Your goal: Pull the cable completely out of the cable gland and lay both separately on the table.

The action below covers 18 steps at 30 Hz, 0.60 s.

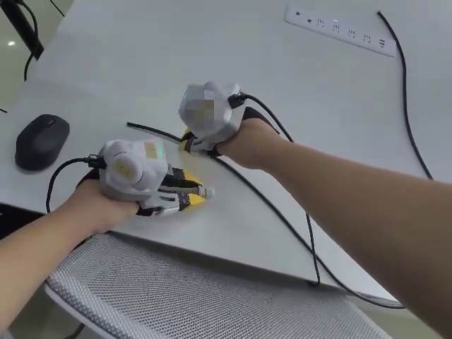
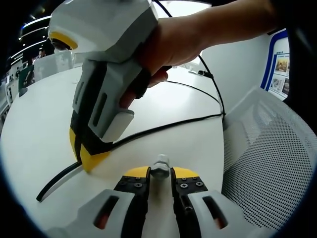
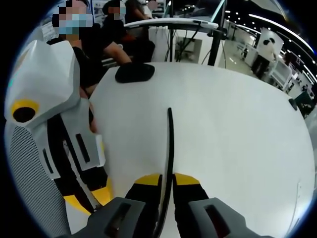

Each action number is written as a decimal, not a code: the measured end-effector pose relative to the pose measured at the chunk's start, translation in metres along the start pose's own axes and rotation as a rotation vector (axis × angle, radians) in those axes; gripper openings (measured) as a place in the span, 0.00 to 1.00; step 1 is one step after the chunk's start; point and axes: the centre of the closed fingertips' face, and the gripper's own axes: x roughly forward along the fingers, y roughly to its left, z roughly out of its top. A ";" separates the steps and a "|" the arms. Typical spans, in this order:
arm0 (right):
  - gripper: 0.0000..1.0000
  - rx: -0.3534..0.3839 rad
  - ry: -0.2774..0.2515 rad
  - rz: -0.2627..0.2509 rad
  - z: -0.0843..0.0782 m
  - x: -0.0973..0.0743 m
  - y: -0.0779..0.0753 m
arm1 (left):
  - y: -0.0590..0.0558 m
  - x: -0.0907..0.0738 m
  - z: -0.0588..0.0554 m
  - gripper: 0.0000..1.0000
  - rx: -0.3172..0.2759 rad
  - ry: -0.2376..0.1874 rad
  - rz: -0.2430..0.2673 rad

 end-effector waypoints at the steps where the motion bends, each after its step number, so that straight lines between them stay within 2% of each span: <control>1: 0.05 -0.004 -0.001 -0.004 0.000 0.000 -0.001 | 0.000 0.000 0.000 0.18 -0.001 0.002 0.000; 3: 0.07 -0.007 -0.001 -0.008 0.000 0.000 -0.002 | -0.001 0.001 -0.001 0.19 0.003 0.006 0.001; 6: 0.14 -0.001 -0.003 -0.042 0.000 -0.001 -0.009 | 0.000 0.000 0.000 0.20 -0.002 0.001 0.007; 12: 0.23 0.037 -0.042 -0.070 0.001 -0.011 -0.017 | 0.001 -0.001 0.002 0.22 -0.005 -0.006 0.019; 17: 0.28 0.063 -0.065 -0.084 -0.002 -0.026 -0.019 | 0.002 -0.004 0.008 0.24 -0.009 -0.026 0.032; 18: 0.28 0.069 -0.070 -0.100 -0.004 -0.031 -0.021 | 0.002 -0.005 0.008 0.25 -0.010 -0.027 0.033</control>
